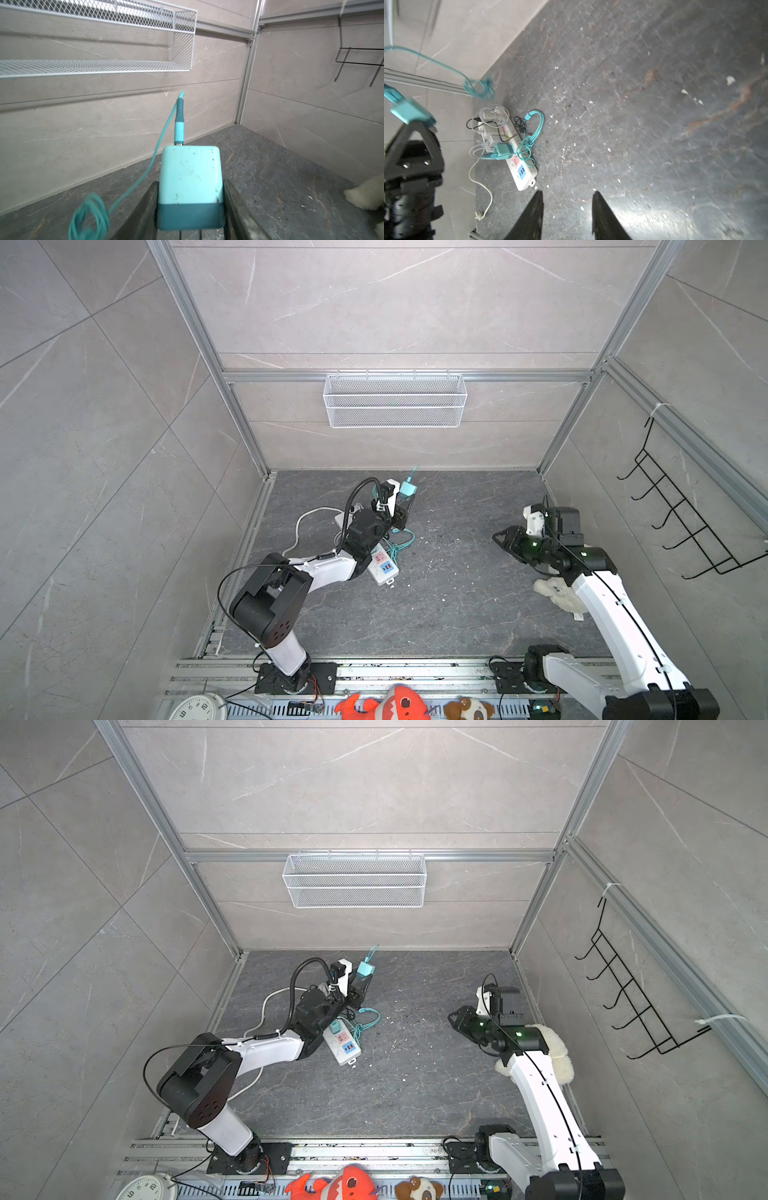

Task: Insert the plug
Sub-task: 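Lift the teal charger with the left gripper while the right arm draws back, then bring the open right gripper toward the charger held by the left gripper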

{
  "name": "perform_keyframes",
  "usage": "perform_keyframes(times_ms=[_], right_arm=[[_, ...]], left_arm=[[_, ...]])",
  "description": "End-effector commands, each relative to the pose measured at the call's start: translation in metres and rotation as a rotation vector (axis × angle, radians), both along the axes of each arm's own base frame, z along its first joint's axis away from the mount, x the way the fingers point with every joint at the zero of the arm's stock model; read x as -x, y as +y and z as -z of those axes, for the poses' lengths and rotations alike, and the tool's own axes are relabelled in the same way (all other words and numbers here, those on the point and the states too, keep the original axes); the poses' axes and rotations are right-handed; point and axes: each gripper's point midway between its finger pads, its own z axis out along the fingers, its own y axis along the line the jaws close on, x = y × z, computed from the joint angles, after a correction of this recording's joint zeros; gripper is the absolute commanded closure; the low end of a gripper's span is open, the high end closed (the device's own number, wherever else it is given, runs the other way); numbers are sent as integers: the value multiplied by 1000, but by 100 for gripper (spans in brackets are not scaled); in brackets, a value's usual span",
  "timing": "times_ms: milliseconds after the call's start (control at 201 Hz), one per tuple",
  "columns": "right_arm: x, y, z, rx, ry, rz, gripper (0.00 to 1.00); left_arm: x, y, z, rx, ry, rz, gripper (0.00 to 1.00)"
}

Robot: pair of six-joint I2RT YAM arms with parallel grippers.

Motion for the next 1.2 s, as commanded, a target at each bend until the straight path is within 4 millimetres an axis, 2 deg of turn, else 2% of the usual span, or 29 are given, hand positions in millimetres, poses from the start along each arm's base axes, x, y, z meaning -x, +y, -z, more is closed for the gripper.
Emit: perform_keyframes(times_ms=[0, 95, 209, 284, 458, 572, 712, 816, 1010, 1195], right_arm=[[-30, 18, -36, -68, -102, -46, 60], [-48, 39, -51, -94, -125, -111, 60], [-61, 68, -72, -105, -164, -210, 60], [-68, 79, -85, -117, -186, -245, 60], [-83, 100, -112, -169, -215, -336, 60], [-74, 133, -123, -212, -204, -486, 60], [-41, 173, -125, -278, -174, -683, 61], [-16, 185, -119, -292, -158, -767, 62], [17, 176, -102, -241, -124, -793, 67], [47, 164, -95, -201, -111, -822, 66]], left_arm=[[50, -2, -66, 93, -249, 38, 93], [82, -16, -61, 26, -304, 76, 94], [122, -32, -55, -20, -388, 140, 96], [146, -44, -50, -47, -447, 165, 96], [167, -66, -26, -60, -412, 241, 97], [176, -77, -7, -83, -376, 278, 98], [175, -80, 9, -103, -339, 280, 99], [170, -81, 14, -135, -356, 258, 100], [152, -73, 12, -136, -355, 230, 100], [121, -70, 15, -125, -331, 218, 100]])
